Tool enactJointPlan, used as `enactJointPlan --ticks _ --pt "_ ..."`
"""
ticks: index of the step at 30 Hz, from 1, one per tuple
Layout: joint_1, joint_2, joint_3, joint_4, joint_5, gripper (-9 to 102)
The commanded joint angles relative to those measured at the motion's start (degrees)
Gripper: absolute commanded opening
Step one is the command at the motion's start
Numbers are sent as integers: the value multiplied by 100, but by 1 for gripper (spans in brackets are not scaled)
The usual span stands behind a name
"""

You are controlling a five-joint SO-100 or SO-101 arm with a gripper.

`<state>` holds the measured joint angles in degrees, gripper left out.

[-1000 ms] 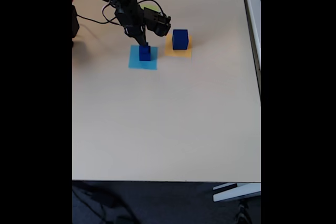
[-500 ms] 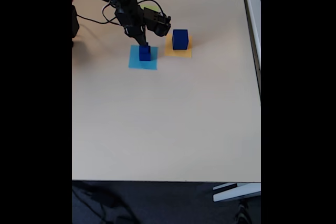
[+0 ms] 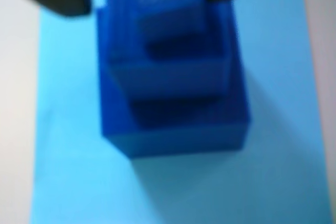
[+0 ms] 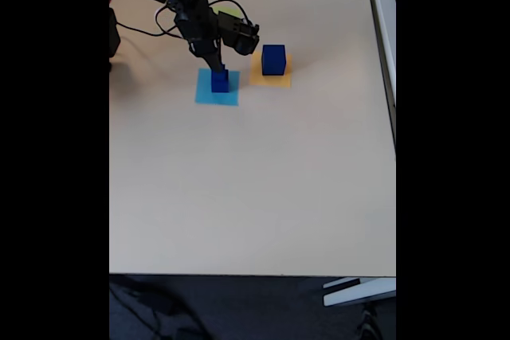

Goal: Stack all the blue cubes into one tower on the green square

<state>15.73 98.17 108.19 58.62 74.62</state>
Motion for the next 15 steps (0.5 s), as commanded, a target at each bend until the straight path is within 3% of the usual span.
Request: enactJointPlan --ticks 1,15 --pt "-70 246 -483 141 35 12" --pt "-545 -378 -2329 993 404 23"
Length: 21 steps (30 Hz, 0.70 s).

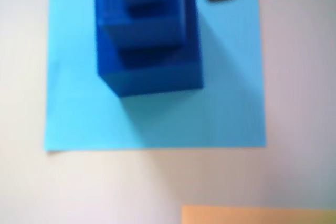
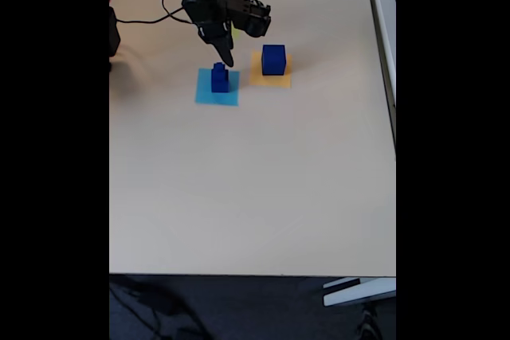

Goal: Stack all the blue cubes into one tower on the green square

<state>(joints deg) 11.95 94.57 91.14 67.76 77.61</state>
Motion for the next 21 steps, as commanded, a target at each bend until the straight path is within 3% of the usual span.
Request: enactJointPlan --ticks 1,10,14,21 --pt "-229 -79 -729 79 141 23" --pt "-835 -1020 -1819 -35 826 24" --pt "-1081 -1371 -1969 -176 1160 38" --pt "-1125 -2013 -2347 -439 1072 42"
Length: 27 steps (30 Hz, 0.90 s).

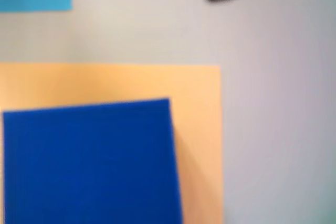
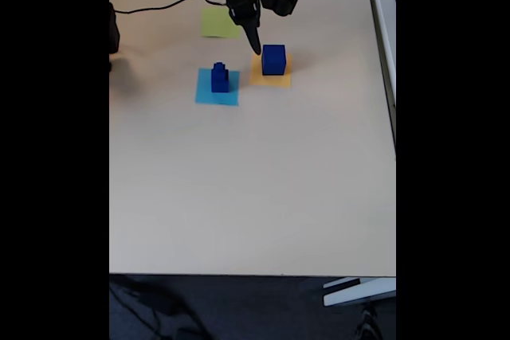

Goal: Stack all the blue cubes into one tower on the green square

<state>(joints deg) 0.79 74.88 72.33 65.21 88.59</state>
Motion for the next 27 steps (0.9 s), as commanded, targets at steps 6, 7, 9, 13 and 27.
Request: enactJointPlan --ticks 6,7,9,13,27 --pt "70 -703 -861 -413 -246 42" --pt "70 -809 -923 -431 -246 42" --pt "44 -993 -1055 -466 -264 42" --pt "0 -1248 -1274 -501 -237 42" --pt "-70 -2004 -1793 -721 -141 39"
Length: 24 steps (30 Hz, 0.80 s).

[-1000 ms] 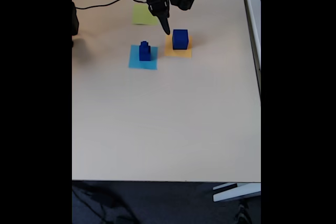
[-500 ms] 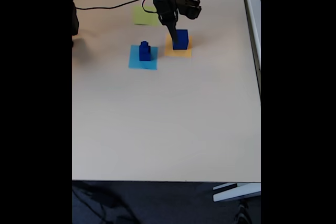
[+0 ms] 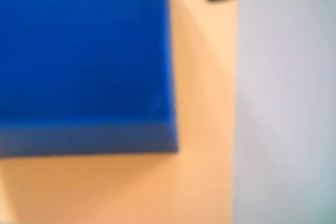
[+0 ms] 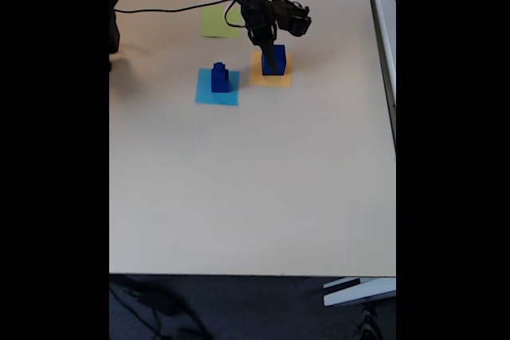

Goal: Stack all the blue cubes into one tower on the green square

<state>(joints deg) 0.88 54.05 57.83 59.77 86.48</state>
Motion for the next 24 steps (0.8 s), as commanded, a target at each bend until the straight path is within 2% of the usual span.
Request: enactJointPlan --ticks 1,5,9,14,24 --pt "-88 70 -281 -229 97 38" --pt "-88 105 -53 -431 141 31" --pt "-62 132 35 -483 132 17" --pt "0 211 123 -501 35 11" --pt "158 483 308 -501 -193 6"
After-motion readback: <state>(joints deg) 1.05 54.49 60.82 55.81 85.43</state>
